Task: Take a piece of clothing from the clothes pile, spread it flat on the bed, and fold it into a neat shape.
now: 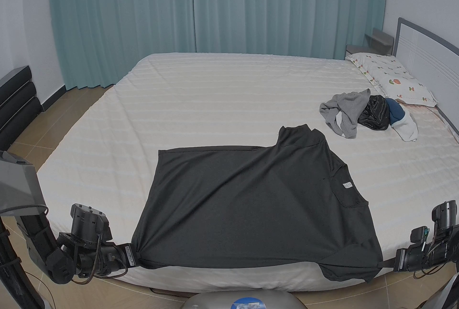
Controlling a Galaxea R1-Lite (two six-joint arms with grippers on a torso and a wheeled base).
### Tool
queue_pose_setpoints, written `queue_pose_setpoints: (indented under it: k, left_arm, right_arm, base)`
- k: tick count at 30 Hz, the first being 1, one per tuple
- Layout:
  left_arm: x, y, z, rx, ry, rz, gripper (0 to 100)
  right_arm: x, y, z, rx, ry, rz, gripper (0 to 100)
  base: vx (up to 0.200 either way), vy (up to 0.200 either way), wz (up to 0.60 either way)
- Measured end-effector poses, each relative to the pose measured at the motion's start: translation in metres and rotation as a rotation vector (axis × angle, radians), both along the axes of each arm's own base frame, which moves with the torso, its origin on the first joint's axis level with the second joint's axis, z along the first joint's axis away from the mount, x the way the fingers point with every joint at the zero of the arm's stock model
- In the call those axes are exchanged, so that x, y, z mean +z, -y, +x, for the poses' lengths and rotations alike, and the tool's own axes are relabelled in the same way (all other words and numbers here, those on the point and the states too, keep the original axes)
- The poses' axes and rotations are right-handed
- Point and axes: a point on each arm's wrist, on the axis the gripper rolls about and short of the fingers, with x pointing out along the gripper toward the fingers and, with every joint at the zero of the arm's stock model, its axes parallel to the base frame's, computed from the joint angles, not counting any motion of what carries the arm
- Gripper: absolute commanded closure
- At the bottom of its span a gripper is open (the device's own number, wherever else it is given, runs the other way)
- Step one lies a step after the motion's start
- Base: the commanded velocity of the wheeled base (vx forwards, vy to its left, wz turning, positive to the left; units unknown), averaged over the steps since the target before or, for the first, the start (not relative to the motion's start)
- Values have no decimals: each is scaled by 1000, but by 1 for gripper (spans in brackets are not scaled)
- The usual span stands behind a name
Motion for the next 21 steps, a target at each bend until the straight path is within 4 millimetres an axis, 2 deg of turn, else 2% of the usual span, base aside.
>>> queue_pose_setpoints:
  k: [11,16,21]
  left_arm:
    - [1,1,-9,-26,-1,60,100]
    - [7,2,4,21,47,32,100]
    - [21,5,25,110,126,-50,100]
  right_arm:
    - [4,0,-5,22,15,-17,100]
    - [8,2,5,15,45,-14,100]
    - [18,5,25,-22,98,3,100]
  base:
    - [0,0,0]
    - [0,0,0]
    - [0,0,0]
